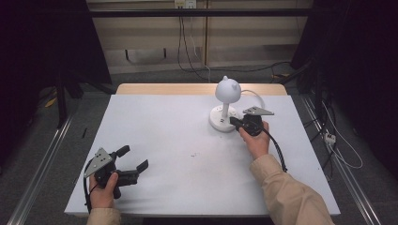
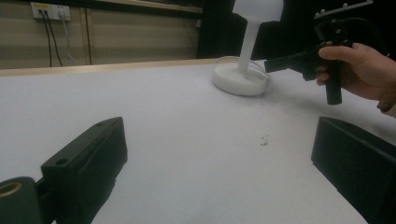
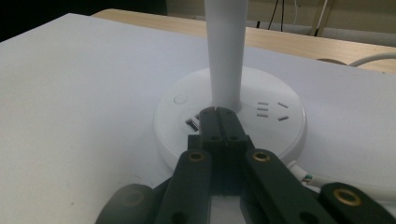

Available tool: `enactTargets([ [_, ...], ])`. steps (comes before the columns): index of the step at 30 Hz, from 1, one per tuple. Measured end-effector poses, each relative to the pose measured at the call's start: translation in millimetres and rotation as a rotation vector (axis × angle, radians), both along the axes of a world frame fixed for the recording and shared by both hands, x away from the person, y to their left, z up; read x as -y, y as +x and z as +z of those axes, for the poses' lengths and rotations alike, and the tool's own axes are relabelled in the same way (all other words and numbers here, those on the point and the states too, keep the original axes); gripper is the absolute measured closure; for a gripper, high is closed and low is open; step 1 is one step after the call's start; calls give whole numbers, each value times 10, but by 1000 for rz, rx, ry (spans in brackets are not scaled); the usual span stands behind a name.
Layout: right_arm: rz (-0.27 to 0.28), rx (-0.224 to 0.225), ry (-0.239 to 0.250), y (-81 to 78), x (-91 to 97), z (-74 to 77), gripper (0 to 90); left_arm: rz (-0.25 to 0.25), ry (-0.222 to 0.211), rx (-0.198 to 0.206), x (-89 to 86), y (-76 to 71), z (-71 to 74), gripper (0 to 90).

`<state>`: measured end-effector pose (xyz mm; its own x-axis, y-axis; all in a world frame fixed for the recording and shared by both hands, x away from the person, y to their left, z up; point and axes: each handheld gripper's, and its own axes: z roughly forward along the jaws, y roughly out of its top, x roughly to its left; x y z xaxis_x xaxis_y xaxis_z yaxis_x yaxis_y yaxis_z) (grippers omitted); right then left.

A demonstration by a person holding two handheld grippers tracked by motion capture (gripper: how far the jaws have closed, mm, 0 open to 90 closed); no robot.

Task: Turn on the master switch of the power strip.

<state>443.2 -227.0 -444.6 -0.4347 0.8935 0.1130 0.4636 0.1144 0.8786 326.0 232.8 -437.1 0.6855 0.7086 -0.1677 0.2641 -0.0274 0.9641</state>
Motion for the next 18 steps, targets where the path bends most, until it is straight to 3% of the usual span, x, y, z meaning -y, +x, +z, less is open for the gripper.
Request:
enactTargets([
  [18,-14,1,-47,65,-41,-52,900,2,3,1,-10,-9,4,33],
])
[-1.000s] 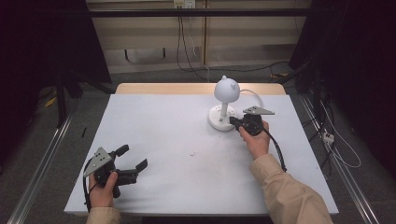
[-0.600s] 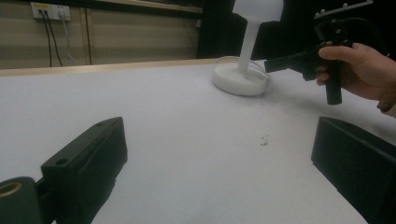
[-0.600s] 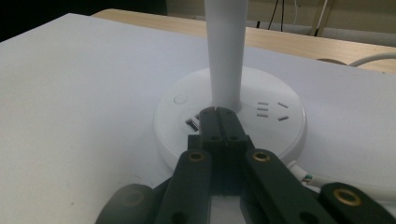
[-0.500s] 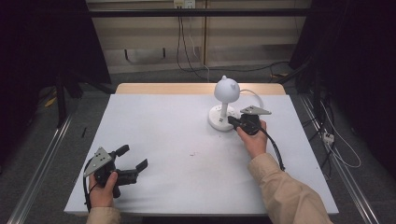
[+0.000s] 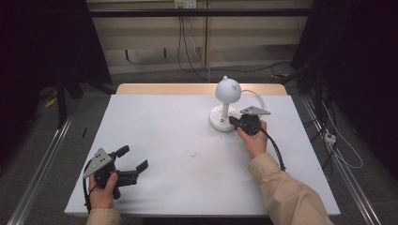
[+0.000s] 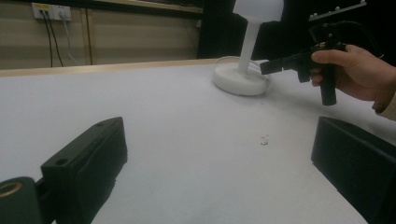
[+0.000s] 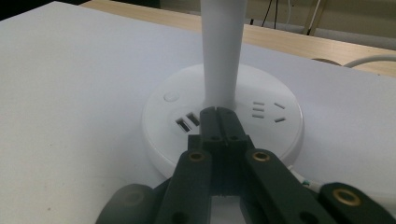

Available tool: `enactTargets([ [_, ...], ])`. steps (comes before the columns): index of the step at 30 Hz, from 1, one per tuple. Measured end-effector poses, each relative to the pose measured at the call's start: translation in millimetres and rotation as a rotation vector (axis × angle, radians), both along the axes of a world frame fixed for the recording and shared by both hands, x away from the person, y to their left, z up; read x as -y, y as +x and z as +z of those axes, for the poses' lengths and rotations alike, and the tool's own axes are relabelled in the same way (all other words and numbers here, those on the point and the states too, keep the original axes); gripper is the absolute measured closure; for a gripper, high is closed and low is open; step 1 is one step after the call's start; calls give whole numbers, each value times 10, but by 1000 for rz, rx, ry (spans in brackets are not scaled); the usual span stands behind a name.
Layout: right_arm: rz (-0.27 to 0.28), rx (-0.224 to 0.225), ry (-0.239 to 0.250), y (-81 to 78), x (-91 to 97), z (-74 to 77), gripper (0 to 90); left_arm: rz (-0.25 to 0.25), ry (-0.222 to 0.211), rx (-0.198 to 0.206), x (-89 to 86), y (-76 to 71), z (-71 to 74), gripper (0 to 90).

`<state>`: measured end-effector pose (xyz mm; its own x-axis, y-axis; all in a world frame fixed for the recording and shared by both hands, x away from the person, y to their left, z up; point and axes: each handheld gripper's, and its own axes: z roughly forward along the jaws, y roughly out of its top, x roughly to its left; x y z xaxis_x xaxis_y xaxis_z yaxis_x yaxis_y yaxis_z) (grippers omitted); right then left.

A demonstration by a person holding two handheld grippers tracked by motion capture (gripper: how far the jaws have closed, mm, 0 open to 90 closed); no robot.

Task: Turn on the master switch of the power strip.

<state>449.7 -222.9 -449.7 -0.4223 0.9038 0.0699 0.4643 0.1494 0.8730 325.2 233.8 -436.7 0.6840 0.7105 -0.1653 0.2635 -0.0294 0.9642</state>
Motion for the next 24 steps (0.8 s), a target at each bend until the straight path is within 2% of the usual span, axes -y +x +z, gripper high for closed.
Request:
enactTargets([
  [10,-17,0,-2,35,28,-46,900,1,-4,1,-5,-1,-1,33],
  [24,2,8,-15,53,41,-80,900,3,-1,1,-3,-6,1,33],
])
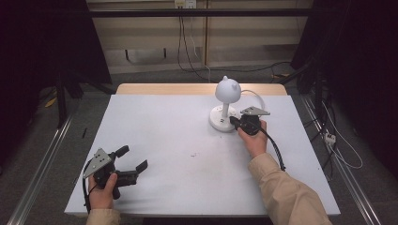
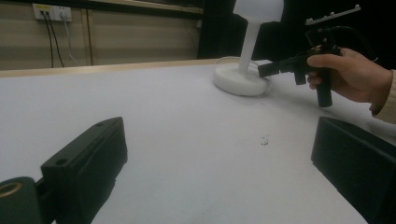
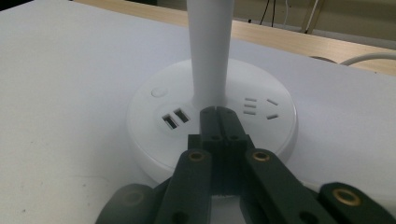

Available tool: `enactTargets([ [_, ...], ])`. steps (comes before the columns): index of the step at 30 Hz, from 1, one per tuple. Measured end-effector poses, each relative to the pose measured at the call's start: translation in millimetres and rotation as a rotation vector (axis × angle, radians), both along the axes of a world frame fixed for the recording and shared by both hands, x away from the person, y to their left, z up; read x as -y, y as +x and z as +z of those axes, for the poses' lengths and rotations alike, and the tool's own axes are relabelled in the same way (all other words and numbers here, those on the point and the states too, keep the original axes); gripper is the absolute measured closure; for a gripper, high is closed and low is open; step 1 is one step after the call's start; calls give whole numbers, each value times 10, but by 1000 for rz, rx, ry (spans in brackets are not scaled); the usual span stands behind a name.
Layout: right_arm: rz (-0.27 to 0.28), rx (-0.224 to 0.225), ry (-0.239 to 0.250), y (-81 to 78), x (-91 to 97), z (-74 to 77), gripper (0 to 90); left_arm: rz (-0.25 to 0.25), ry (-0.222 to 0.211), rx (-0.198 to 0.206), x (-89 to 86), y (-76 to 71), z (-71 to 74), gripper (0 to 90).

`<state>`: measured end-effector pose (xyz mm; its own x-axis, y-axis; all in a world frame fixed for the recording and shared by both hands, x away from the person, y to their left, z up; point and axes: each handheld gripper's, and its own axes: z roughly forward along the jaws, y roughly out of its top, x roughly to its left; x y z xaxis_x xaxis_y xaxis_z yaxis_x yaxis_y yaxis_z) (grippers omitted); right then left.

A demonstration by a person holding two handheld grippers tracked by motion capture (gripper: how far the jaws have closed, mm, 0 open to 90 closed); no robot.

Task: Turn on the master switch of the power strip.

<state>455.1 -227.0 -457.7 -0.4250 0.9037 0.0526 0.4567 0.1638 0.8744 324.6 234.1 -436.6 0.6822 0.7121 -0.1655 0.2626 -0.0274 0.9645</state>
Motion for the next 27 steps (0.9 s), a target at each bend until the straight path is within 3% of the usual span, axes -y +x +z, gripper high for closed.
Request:
enactTargets([
  [11,-16,-2,-35,8,66,-8,900,0,0,1,1,1,1,32],
  [21,-11,7,17,2,65,27,900,-3,5,1,1,14,-1,33],
  [27,19,-3,5,7,6,1,900,-4,9,0,2,16,0,33],
])
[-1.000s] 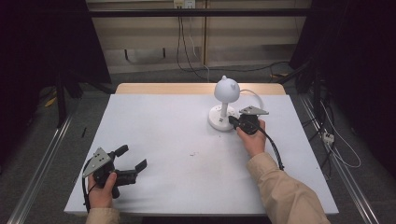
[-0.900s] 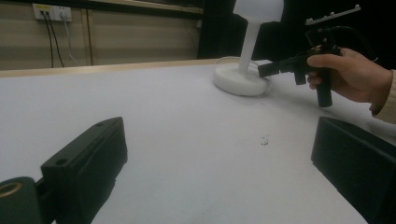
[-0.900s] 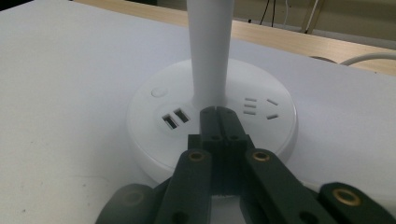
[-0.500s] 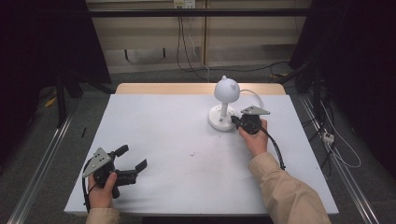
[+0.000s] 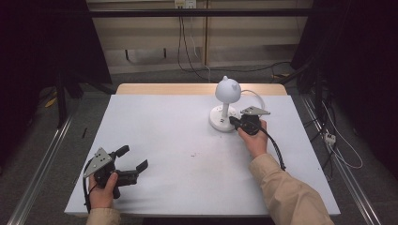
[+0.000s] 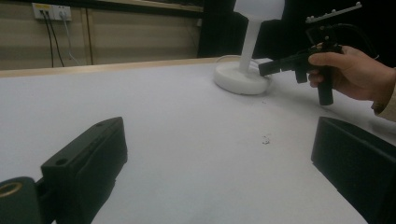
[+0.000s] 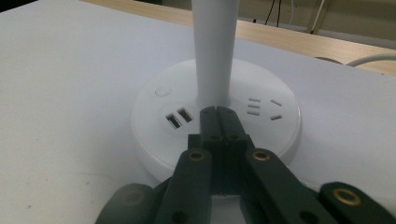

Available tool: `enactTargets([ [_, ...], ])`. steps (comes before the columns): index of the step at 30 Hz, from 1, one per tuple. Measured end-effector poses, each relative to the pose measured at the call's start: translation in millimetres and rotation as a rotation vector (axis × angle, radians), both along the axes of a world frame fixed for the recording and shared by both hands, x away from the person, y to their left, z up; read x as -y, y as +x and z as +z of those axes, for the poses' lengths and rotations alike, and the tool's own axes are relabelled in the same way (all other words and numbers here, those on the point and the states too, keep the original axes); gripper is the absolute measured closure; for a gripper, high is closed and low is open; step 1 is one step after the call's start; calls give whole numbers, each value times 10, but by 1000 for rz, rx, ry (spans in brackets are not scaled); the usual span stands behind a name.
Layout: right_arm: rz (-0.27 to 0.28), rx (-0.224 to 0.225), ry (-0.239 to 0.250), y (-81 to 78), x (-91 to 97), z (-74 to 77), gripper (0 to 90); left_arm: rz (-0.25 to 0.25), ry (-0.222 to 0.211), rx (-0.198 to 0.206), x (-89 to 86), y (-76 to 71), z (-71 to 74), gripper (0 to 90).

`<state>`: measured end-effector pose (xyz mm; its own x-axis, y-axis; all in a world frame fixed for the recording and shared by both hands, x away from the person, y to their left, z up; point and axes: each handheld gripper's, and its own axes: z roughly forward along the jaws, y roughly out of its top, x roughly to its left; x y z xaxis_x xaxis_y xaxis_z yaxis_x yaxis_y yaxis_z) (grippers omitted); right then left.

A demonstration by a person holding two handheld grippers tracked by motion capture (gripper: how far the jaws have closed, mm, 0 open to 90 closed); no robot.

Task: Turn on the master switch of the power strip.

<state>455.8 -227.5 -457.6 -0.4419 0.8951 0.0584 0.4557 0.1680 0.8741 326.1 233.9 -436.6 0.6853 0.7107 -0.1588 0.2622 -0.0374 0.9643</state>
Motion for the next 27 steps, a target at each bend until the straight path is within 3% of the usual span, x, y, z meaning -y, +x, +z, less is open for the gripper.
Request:
enactTargets([
  [16,11,22,-36,0,-18,-17,900,-4,-1,-1,8,-1,-7,33],
  [27,10,10,-20,8,-7,-23,900,1,-5,-4,-3,-2,-12,33],
])
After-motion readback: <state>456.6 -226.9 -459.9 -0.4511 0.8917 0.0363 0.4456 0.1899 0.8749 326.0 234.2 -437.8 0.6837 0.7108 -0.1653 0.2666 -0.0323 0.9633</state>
